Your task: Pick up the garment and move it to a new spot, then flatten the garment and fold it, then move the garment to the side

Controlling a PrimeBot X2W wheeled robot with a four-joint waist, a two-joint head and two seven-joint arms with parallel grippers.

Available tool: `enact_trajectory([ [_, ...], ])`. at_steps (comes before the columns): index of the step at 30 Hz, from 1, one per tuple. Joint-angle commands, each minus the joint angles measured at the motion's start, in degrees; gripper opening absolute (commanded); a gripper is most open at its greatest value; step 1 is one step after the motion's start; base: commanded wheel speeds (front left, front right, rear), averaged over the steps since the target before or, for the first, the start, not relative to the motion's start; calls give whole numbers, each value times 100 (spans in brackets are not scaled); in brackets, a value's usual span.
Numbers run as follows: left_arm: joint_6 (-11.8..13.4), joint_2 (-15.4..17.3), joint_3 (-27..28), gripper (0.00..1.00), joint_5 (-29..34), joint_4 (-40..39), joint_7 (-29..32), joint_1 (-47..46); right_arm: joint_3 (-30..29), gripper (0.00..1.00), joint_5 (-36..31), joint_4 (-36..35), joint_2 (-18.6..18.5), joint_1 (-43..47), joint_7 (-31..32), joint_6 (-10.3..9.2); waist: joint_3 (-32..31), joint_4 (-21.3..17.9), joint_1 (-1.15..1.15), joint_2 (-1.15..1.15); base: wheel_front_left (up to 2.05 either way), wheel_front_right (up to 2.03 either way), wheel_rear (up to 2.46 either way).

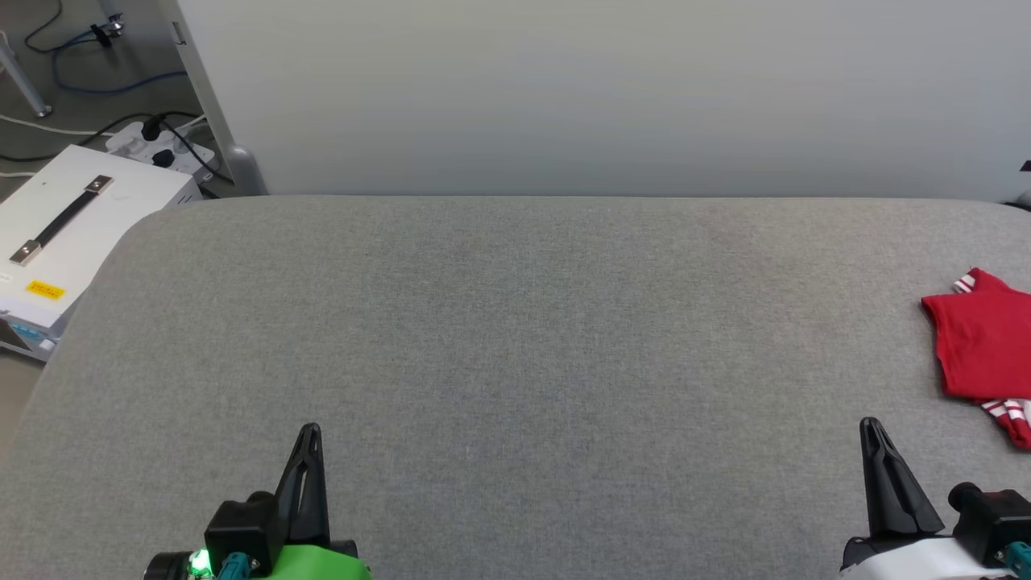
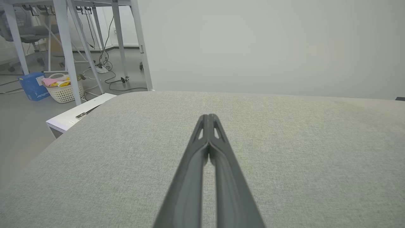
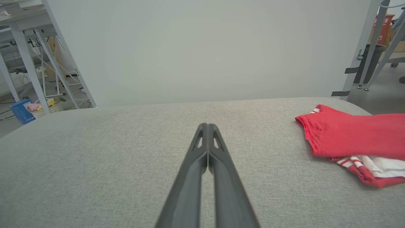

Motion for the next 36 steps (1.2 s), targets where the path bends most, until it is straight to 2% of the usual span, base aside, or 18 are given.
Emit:
enact_trajectory([
  [1, 1, -2, 8, 0, 23, -11, 39, -29, 10, 0, -49, -10, 8, -35, 39, 0, 2, -2, 0, 0, 0, 0, 0],
  [36, 9, -19, 78, 0, 184, -105, 465, -232, 88, 0, -385, -83, 63, -274, 474, -2, 49, -40, 0, 0, 0, 0, 0],
])
